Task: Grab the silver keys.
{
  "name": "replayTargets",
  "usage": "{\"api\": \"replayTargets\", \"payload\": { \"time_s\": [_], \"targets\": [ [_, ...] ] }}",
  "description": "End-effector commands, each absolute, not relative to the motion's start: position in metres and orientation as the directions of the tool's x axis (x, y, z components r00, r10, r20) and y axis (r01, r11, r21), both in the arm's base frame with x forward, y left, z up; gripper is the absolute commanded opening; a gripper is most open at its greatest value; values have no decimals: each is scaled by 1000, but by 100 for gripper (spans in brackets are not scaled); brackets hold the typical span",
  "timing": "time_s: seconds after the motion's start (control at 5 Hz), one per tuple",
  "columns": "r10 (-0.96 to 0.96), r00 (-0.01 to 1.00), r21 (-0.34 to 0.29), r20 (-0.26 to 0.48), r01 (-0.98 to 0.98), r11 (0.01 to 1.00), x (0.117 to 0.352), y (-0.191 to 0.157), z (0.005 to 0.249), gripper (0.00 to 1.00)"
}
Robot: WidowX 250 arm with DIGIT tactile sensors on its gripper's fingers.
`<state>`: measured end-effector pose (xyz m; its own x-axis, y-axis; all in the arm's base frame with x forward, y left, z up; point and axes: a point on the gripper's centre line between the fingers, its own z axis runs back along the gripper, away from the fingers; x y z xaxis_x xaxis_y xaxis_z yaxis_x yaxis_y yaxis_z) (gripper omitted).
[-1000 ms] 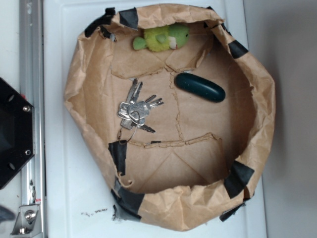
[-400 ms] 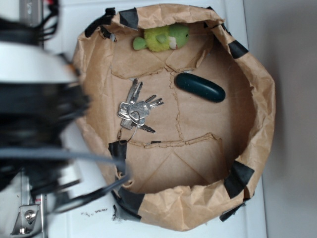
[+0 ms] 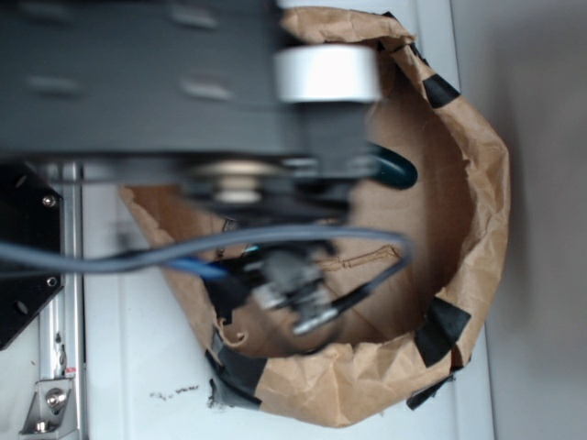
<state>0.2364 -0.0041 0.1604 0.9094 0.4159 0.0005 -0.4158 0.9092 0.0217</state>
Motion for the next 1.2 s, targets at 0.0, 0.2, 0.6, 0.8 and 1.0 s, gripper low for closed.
{"api": "replayTargets", "payload": {
  "time_s": [0.0, 0.2, 0.6, 0.8, 1.0],
  "targets": [
    [429, 888, 31, 164, -439, 898, 249, 10, 146, 100],
    [438, 888, 83, 140, -451, 889, 214, 12, 132, 100],
    [433, 897, 20, 85, -436, 900, 245, 15, 116, 100],
    [433, 897, 20, 85, -436, 900, 245, 15, 116, 100],
    [433, 897, 20, 85, -436, 900, 245, 15, 116, 100]
  ]
}}
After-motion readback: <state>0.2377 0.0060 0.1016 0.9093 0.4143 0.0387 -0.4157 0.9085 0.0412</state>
